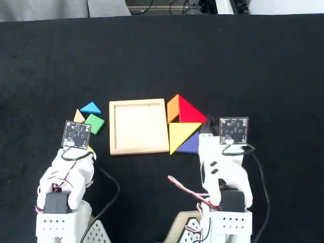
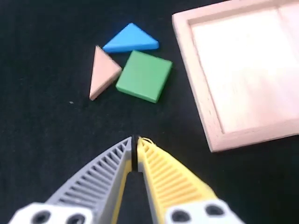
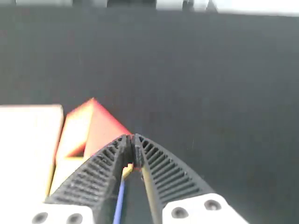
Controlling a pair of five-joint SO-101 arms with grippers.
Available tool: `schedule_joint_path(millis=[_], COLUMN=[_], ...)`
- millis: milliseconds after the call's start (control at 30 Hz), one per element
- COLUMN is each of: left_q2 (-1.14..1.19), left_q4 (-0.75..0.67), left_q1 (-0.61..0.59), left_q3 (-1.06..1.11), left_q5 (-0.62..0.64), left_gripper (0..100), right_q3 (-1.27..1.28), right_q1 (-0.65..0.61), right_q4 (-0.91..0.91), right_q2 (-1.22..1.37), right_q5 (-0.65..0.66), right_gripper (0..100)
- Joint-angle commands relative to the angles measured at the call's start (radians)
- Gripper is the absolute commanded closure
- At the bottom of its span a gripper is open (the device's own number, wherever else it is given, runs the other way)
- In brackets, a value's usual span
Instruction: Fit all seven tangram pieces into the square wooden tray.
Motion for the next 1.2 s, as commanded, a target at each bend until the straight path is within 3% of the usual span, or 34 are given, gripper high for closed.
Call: schedule_joint_path(millis=[0, 200, 433, 700, 967, 1167], left_q2=[-0.005, -0.005, -0.005, 0.005, 0.034, 0.293], left_q4=[-0.066, -0.193, -0.152, -0.044, -0.066, -0.072], left_q1=[0.016, -0.010, -0.002, -0.004, -0.004, 0.002], left_q3=[0.018, -0.054, -0.317, -0.433, -0.464, -0.618], left_q5=[0.005, 0.005, 0.006, 0.006, 0.006, 0.049], left_gripper=[97, 97, 97, 97, 97, 97], right_q3=[-0.004, -0.004, -0.004, -0.025, -0.157, -0.320], right_q1=[0.014, 0.012, 0.012, -0.003, -0.005, -0.011], right_q4=[-0.232, -0.411, -0.506, -0.488, -0.440, -0.247], right_q2=[-0.087, -0.087, -0.087, -0.087, -0.084, -0.082], right_q5=[-0.006, -0.005, -0.014, -0.209, -0.245, -0.245], right_gripper=[98.7, 98.1, 81.5, 86.8, 87.5, 87.4])
